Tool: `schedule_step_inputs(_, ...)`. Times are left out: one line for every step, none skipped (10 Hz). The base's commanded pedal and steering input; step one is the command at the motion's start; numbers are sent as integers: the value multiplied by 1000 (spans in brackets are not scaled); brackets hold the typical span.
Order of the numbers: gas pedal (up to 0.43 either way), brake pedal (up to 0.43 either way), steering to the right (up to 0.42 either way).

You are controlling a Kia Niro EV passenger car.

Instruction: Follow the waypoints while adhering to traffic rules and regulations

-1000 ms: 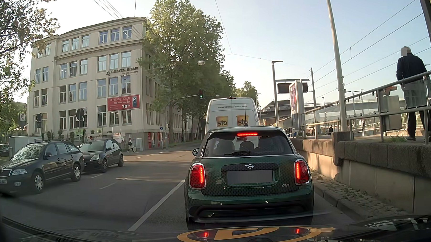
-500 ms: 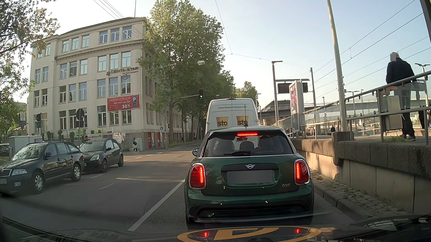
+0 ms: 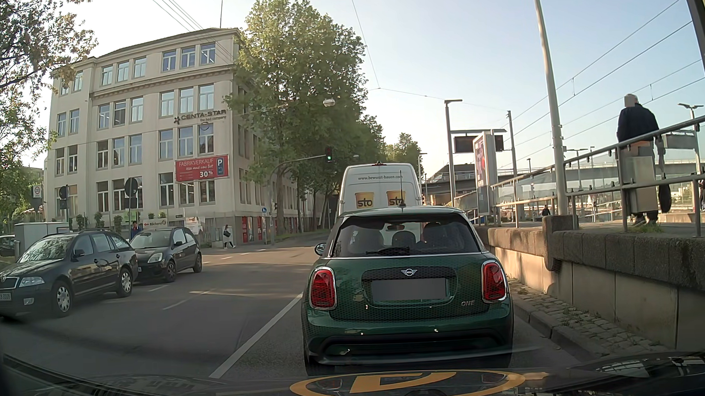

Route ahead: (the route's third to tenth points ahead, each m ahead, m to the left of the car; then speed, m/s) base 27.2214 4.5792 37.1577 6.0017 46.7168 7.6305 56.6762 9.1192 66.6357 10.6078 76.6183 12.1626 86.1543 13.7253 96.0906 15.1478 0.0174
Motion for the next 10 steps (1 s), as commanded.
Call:
schedule_step_inputs(0, 220, -1)
schedule_step_inputs(0, 220, -1)
schedule_step_inputs(0, 220, -1)
schedule_step_inputs(0, 220, -1)
schedule_step_inputs(0, 220, -1)
schedule_step_inputs(0, 213, -1)
schedule_step_inputs(0, 213, -1)
schedule_step_inputs(0, 213, -1)
schedule_step_inputs(0, 195, -1)
schedule_step_inputs(0, 177, -1)
